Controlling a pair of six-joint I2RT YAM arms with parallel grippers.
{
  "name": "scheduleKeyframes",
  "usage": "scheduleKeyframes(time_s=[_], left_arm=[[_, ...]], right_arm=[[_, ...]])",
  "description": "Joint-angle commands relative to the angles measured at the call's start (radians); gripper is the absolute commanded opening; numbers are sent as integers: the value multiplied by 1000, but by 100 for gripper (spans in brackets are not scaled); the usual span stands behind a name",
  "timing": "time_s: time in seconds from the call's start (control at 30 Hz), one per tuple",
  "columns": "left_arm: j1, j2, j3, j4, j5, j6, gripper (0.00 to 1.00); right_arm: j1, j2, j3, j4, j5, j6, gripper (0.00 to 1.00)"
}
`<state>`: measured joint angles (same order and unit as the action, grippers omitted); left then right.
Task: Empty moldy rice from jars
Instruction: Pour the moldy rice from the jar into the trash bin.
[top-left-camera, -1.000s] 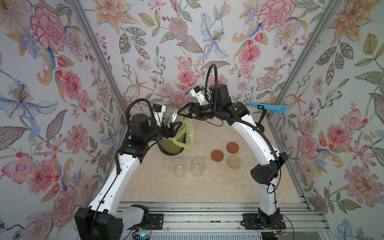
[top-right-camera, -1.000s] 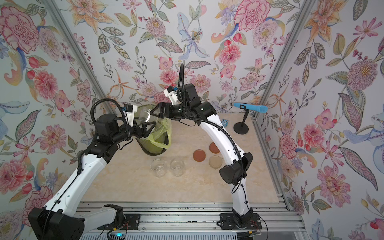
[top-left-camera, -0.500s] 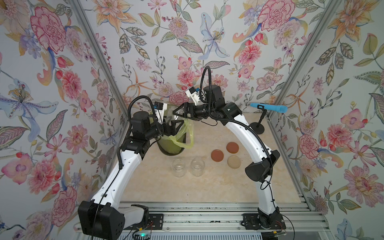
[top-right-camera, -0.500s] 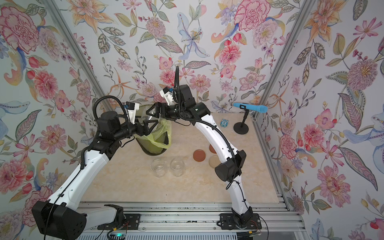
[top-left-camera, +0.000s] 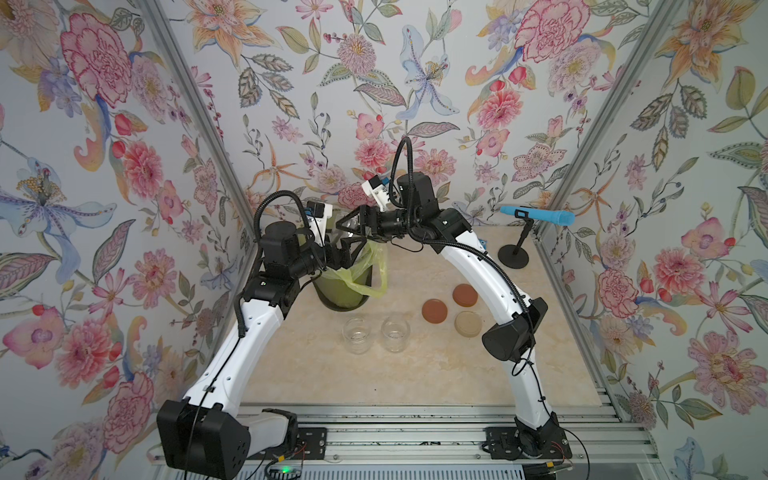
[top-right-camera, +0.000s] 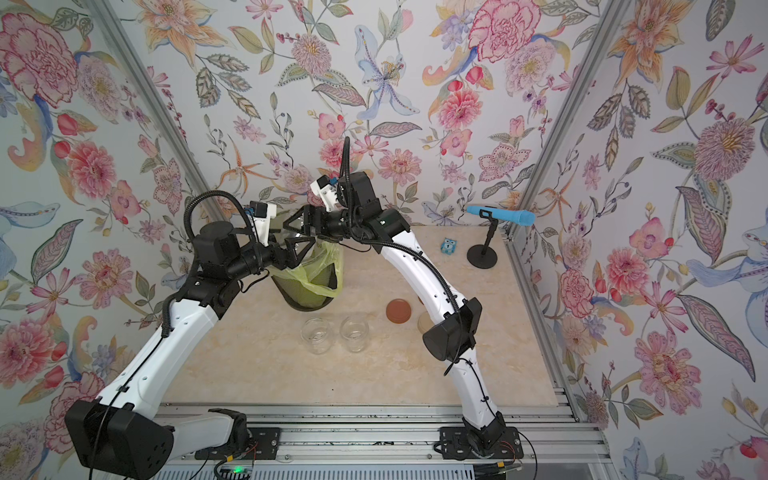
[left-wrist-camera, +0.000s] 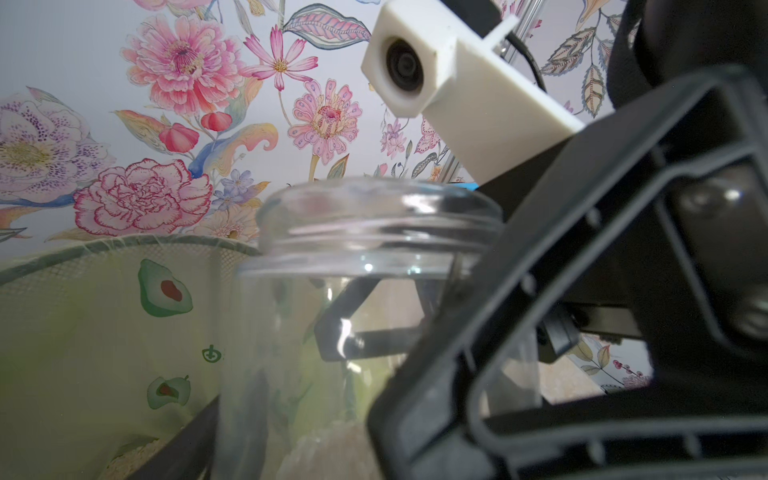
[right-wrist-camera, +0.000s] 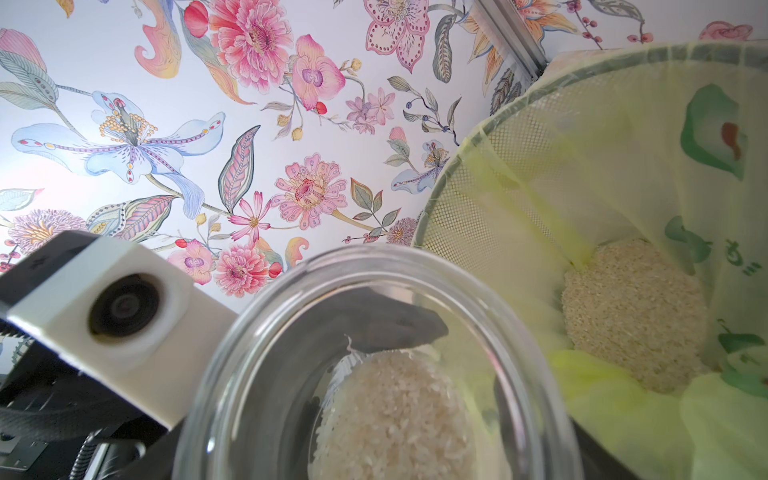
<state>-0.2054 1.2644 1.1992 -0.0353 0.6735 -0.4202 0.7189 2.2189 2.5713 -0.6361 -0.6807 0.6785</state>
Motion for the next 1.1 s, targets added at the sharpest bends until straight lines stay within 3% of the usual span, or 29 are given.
scheduleKeyframes(time_s=[0.0,0.07,0.13,0.17,0.23,0.3,0.33,0.4,0.73,1.07], left_arm=[[5,-13,9,117,22,-5,0],[6,-15,1,121,20,-3,0],[5,-22,-8,124,15,-1,2],[4,-25,-14,126,9,4,8],[5,-35,-25,126,-1,12,28],[3,-44,-37,129,-14,18,66],[5,-48,-42,129,-24,20,82],[5,-61,-54,135,-45,23,99],[5,-127,-115,199,-107,69,100],[5,-233,-207,226,-204,157,100]], right_arm=[[17,11,25,25,-25,15,74],[13,9,25,31,-24,16,65],[11,9,27,35,-28,19,48],[9,9,29,36,-29,22,38],[2,9,30,39,-34,31,21],[-6,9,32,46,-43,50,5],[-9,10,33,50,-48,61,0],[-14,6,34,55,-57,77,0],[-19,14,35,130,-109,212,0],[-24,50,34,302,-164,456,0]])
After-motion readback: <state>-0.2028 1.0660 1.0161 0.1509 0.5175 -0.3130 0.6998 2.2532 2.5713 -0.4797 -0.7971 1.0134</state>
